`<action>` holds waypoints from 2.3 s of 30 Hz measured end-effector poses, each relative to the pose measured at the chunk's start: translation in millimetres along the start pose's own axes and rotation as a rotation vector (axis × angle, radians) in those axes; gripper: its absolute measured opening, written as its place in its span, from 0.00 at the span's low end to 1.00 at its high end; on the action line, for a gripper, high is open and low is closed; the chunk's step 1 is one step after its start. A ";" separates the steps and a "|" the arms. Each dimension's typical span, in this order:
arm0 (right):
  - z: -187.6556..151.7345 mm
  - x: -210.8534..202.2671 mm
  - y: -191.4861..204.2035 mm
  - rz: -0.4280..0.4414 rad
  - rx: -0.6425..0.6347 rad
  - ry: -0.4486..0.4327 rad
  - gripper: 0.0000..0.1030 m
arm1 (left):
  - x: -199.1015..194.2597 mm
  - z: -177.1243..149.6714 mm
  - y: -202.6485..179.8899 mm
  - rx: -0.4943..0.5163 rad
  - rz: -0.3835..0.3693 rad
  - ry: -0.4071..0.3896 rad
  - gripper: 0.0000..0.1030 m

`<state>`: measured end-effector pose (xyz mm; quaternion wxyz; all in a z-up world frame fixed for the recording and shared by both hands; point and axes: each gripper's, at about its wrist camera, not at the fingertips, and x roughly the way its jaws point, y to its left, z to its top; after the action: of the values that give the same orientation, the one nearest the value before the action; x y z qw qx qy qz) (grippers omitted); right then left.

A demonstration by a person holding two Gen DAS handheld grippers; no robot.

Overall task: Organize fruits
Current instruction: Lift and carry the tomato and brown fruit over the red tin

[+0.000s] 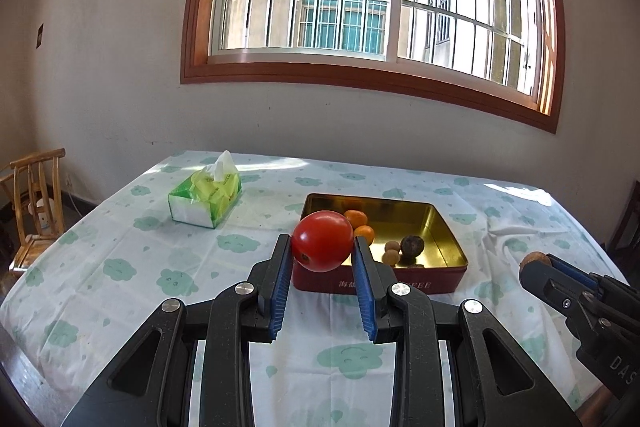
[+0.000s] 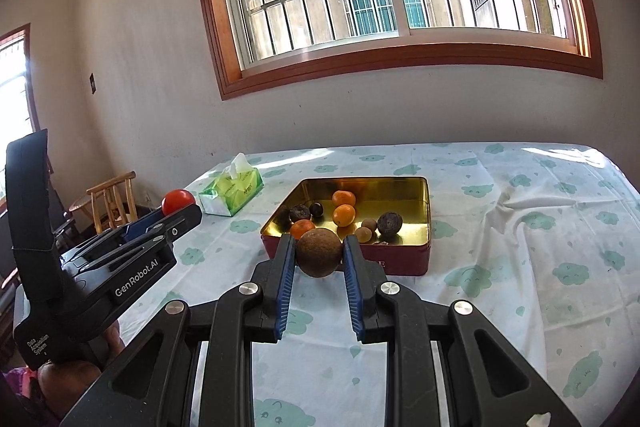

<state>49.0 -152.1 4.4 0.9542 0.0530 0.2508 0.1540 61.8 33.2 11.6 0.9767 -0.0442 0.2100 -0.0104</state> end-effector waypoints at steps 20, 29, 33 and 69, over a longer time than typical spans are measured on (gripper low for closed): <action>4.7 -18.8 12.1 0.000 -0.029 -0.035 0.21 | -18.8 8.6 -5.0 0.029 -0.014 -0.044 0.30; 4.9 -7.1 8.4 0.002 -0.019 -0.014 0.21 | -5.0 10.3 -4.9 0.035 -0.002 -0.025 0.30; 8.2 -2.0 5.8 0.000 -0.015 -0.011 0.21 | 2.8 11.8 -3.8 0.034 0.005 -0.018 0.30; 38.4 63.0 -6.5 -0.004 0.005 0.008 0.21 | 69.4 37.6 -3.5 0.052 0.026 0.001 0.30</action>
<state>121.9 -139.0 7.4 0.9535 0.0541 0.2549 0.1517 140.5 30.1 17.7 0.9774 -0.0161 0.2108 -0.0033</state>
